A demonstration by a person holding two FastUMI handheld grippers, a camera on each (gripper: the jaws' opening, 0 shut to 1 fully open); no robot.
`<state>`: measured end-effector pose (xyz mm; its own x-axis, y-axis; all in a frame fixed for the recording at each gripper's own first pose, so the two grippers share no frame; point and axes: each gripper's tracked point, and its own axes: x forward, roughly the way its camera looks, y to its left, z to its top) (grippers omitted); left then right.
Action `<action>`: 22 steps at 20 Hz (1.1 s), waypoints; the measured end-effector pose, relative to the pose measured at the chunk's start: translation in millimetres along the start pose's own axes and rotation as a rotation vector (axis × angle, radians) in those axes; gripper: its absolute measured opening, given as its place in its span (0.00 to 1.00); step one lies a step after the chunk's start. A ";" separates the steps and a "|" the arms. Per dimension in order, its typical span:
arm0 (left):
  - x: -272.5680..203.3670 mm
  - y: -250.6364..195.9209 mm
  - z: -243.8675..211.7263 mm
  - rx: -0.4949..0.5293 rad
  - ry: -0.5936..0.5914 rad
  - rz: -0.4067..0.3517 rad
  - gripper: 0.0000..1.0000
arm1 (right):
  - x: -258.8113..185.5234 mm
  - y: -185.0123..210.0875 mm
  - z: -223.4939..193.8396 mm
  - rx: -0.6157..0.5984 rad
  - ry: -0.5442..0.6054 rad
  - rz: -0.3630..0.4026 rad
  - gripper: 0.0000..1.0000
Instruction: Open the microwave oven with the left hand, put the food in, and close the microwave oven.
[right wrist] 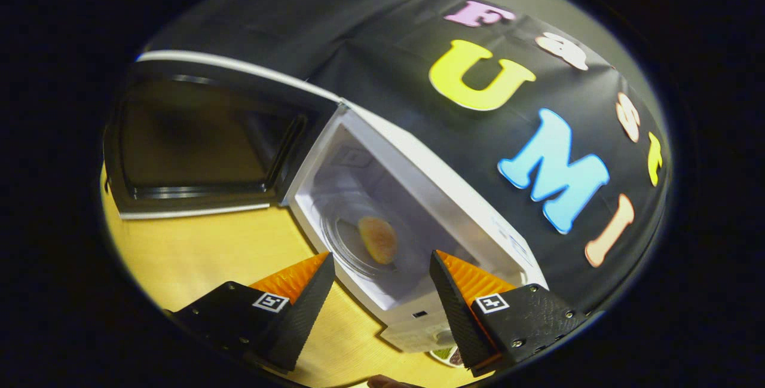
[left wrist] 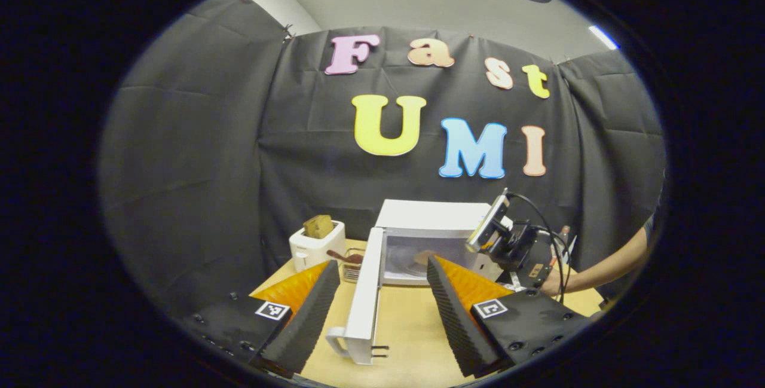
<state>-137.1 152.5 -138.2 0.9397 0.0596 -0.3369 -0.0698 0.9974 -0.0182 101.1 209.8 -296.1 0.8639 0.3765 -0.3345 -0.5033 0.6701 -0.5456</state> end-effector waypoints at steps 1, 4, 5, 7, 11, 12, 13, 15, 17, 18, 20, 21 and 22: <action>4.7 -4.9 1.9 -0.003 -0.006 -0.027 0.96 | -13.8 -6.8 8.8 0.064 -0.016 -0.018 0.97; 19.3 -12.7 9.2 0.005 -0.024 -0.082 0.96 | -52.1 -23.2 32.2 0.253 -0.063 -0.053 0.97; 23.1 -14.7 11.1 0.009 -0.028 -0.100 0.96 | -64.2 -30.3 38.2 0.311 -0.077 -0.075 0.97; 28.5 -22.7 13.4 0.008 -0.034 -0.144 0.96 | -89.6 -50.4 49.2 0.398 -0.091 -0.133 0.97; 35.7 -32.5 16.8 0.014 -0.045 -0.217 0.97 | -142.1 -77.9 70.8 0.535 -0.134 -0.236 0.97; 37.1 -35.2 18.8 0.018 -0.047 -0.234 0.96 | -155.3 -87.4 76.8 0.548 -0.152 -0.266 0.97; 36.9 -36.7 20.3 0.022 -0.054 -0.244 0.96 | -167.4 -96.8 80.3 0.560 -0.167 -0.297 0.97; 37.8 -37.9 24.8 0.022 -0.071 -0.260 0.95 | -188.8 -106.3 86.0 0.585 -0.184 -0.337 0.97; 37.7 -33.2 28.9 0.021 -0.092 -0.256 0.94 | -209.9 -114.8 89.2 0.603 -0.190 -0.381 0.96; 38.2 -29.3 35.8 0.021 -0.109 -0.245 0.94 | -219.2 -117.3 91.3 0.611 -0.191 -0.401 0.97; 36.3 -19.6 51.4 0.021 -0.157 -0.226 0.96 | -233.5 -119.4 94.5 0.615 -0.194 -0.431 0.97; 34.0 -16.1 53.6 0.023 -0.173 -0.221 0.96 | -238.3 -119.2 96.4 0.614 -0.195 -0.440 0.97; 32.8 -13.1 53.5 0.031 -0.174 -0.221 0.95 | -243.4 -117.4 98.2 0.613 -0.197 -0.446 0.97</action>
<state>-87.5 143.6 -98.6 0.9746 -0.1558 -0.1610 0.1508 0.9876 -0.0434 -48.2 102.3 -75.1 0.9983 0.0569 -0.0101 -0.0574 0.9968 -0.0561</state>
